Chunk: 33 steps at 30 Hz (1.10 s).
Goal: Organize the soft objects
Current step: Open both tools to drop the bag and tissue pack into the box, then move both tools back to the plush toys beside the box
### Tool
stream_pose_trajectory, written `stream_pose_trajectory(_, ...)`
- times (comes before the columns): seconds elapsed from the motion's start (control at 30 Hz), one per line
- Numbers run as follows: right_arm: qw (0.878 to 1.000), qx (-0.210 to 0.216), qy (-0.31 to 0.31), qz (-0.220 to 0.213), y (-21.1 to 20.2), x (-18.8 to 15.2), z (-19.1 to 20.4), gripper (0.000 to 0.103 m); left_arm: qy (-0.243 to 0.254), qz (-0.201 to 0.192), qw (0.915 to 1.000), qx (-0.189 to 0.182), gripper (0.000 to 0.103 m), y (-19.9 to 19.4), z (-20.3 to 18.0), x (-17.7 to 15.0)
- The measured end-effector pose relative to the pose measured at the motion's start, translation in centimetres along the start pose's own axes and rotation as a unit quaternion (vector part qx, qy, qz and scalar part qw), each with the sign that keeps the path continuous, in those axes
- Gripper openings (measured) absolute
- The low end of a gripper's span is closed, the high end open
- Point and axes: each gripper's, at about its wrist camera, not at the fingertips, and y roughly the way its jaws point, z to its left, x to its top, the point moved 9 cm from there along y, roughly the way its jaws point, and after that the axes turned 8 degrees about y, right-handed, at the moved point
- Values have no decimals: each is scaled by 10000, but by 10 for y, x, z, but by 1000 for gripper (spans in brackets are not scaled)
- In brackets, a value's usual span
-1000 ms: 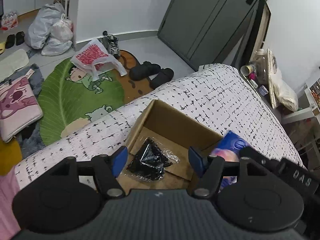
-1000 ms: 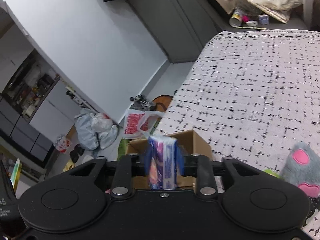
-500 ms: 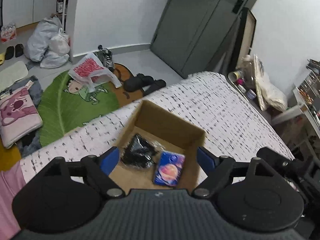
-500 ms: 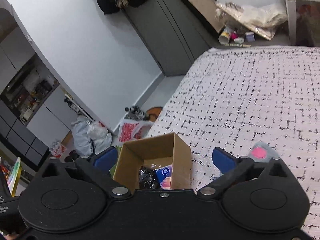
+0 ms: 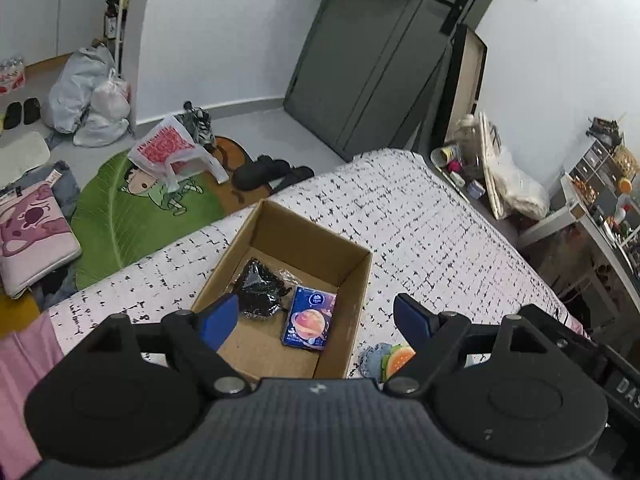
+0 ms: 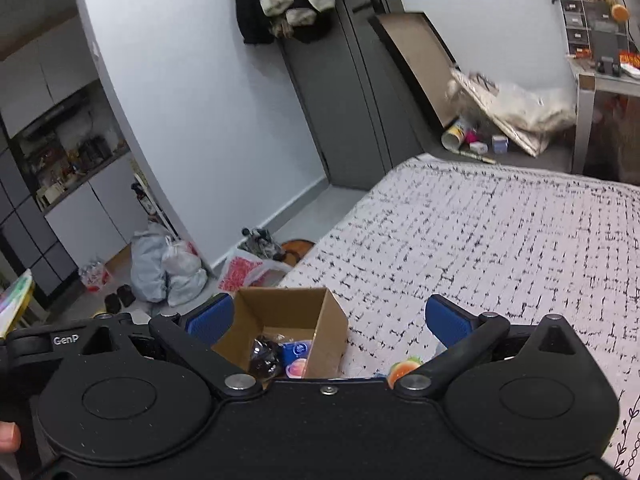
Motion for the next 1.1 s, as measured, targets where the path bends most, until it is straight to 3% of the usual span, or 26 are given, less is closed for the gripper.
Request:
stream_pose_trajectory(0.33, 9989, -188, -408, -101, -33, 1, -12, 103, 223, -91, 9996, 169, 83, -26, -9, -9)
stream_pose_trajectory(0.8, 9991, -269, -255, 198, -73, -9, -48, 103, 497, 24, 9987, 90, 84, -52, -40, -35)
stream_pose_trajectory(0.9, 9991, -262, -141, 288, -80, -12, -59, 103, 490, 57, 9988, 27, 93, -55, -48, -40)
stream_pose_trajectory(1.1, 9988, -292, -122, 381, -91, -19, -75, 103, 562, 117, 9983, 16, 102, -58, -64, -51)
